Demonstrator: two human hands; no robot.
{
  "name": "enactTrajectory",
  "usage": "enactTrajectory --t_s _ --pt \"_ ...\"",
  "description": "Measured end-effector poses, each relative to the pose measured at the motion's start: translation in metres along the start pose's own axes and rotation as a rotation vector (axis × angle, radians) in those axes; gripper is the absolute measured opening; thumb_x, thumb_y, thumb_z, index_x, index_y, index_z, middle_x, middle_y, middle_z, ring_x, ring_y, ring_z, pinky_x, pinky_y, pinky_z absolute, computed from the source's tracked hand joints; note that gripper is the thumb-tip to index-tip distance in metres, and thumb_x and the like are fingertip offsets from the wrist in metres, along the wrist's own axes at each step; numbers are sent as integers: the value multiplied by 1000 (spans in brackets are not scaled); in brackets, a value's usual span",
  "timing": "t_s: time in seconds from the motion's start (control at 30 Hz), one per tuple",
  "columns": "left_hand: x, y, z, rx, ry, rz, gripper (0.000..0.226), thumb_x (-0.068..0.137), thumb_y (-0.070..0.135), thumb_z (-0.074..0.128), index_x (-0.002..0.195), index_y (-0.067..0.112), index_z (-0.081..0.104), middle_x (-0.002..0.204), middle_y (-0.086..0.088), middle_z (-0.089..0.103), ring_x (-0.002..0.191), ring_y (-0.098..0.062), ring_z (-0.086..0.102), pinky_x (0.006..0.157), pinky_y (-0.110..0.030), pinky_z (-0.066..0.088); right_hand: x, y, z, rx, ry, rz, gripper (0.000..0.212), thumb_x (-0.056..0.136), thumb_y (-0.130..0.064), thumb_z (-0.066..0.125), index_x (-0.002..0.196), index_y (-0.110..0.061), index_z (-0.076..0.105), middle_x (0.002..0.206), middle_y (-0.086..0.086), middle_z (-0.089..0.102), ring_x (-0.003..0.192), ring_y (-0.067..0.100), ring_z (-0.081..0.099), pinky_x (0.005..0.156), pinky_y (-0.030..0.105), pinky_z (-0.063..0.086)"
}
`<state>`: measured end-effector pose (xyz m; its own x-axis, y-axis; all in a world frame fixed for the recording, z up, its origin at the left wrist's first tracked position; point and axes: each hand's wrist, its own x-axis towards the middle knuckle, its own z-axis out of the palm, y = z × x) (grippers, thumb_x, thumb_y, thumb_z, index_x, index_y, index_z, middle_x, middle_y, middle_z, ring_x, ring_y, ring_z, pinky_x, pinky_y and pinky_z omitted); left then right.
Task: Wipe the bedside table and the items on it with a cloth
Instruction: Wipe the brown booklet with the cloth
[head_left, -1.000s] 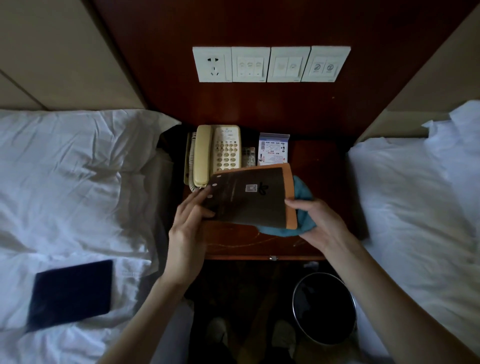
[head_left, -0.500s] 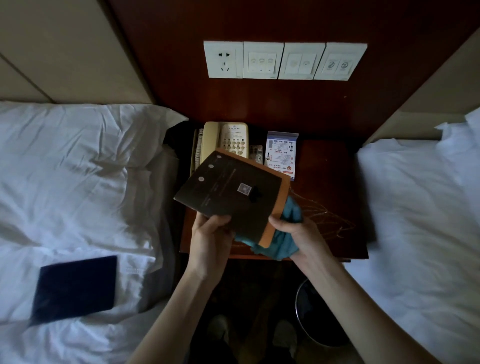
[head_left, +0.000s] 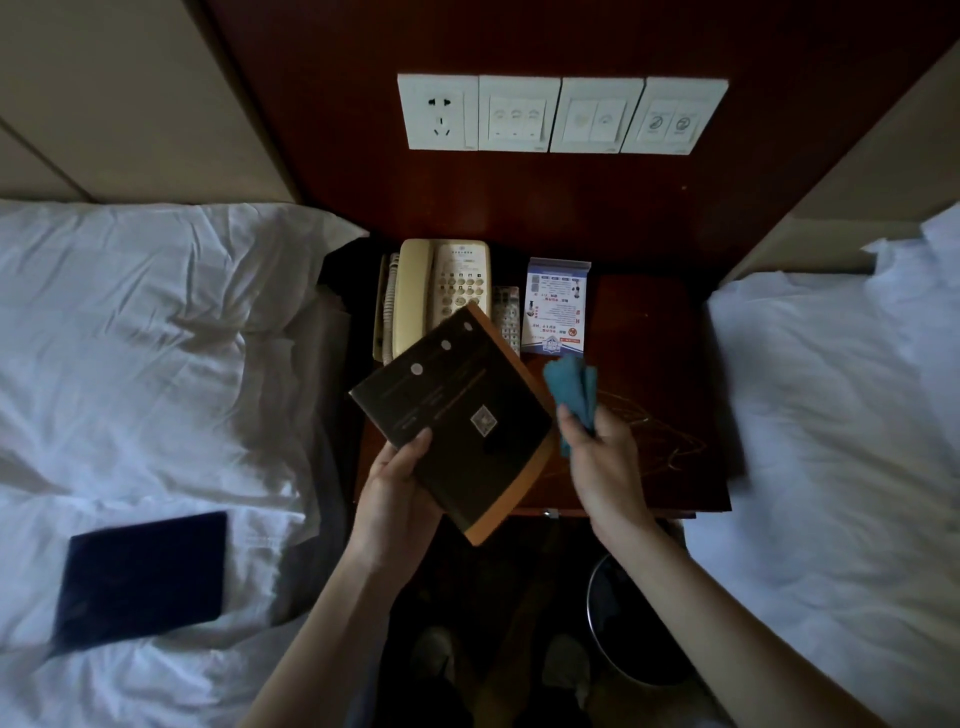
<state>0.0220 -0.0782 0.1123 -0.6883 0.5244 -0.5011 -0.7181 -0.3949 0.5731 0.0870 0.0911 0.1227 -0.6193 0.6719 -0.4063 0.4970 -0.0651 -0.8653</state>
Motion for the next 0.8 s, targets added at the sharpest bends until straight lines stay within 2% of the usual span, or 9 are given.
enactTrajectory --t_s 0.1,0.2,0.27,0.47,0.57,0.63,0.7,0.73,0.8 --pt "-1 -12 7 35 -66 -32 39 84 19 59 123 14 60 124 -16 63 116 -33 59 87 -39 54 -20 -10 21 -99 -187 -111 30 95 -26 51 123 -18 57 105 -7 57 100 8 57 75 2 39" --pt "0 -16 7 95 -123 -9 42 82 6 57 123 11 60 123 -19 62 117 -32 59 88 -34 54 -38 -17 35 -3 -378 -226 42 96 -19 49 138 -20 46 128 -13 50 123 1 45 108 22 34" --pt "0 -13 2 108 -147 2 45 82 0 54 124 11 59 124 -19 62 118 -32 58 87 -33 53 -44 -19 39 24 -474 -273 51 96 -14 48 145 -22 34 147 -8 38 138 3 28 118 34 23" --pt "0 -3 -9 128 -251 -13 54 79 -6 57 131 9 52 125 -18 61 119 -30 57 86 -31 53 -39 -18 38 -145 -592 -533 60 97 -17 48 132 -50 13 145 -34 9 143 -4 0 121 39 2" --pt "0 -1 -7 146 -284 -21 51 80 -4 56 128 12 55 126 -16 61 120 -31 57 88 -35 52 -25 -17 37 -184 -554 -532 58 97 -27 46 134 -54 10 146 -37 0 143 -2 -8 120 38 -4" --pt "0 -3 -7 131 -256 -27 48 76 -4 57 121 14 61 120 -15 65 114 -31 61 86 -37 53 -14 -14 37 -158 -514 -441 57 93 -36 45 145 -41 20 153 -25 11 146 10 6 119 42 8" --pt "-2 -5 -9 124 -242 -32 47 76 -4 57 120 10 61 118 -18 65 113 -34 61 86 -41 53 -4 -12 32 28 -515 -214 52 88 -42 48 138 -28 41 140 -3 46 128 12 44 105 34 39" --pt "-3 -5 -10 132 -245 -33 46 76 -5 57 121 8 60 119 -20 64 113 -37 60 87 -43 53 1 -8 28 127 -517 -83 40 88 -44 51 126 -31 51 121 -4 60 110 5 58 91 25 48" --pt "-4 -6 -11 149 -256 -34 45 78 -5 56 122 6 58 120 -22 63 114 -39 59 88 -45 52 8 3 21 186 -493 76 10 91 -41 52 99 -39 59 91 -22 69 81 -10 64 68 12 49"
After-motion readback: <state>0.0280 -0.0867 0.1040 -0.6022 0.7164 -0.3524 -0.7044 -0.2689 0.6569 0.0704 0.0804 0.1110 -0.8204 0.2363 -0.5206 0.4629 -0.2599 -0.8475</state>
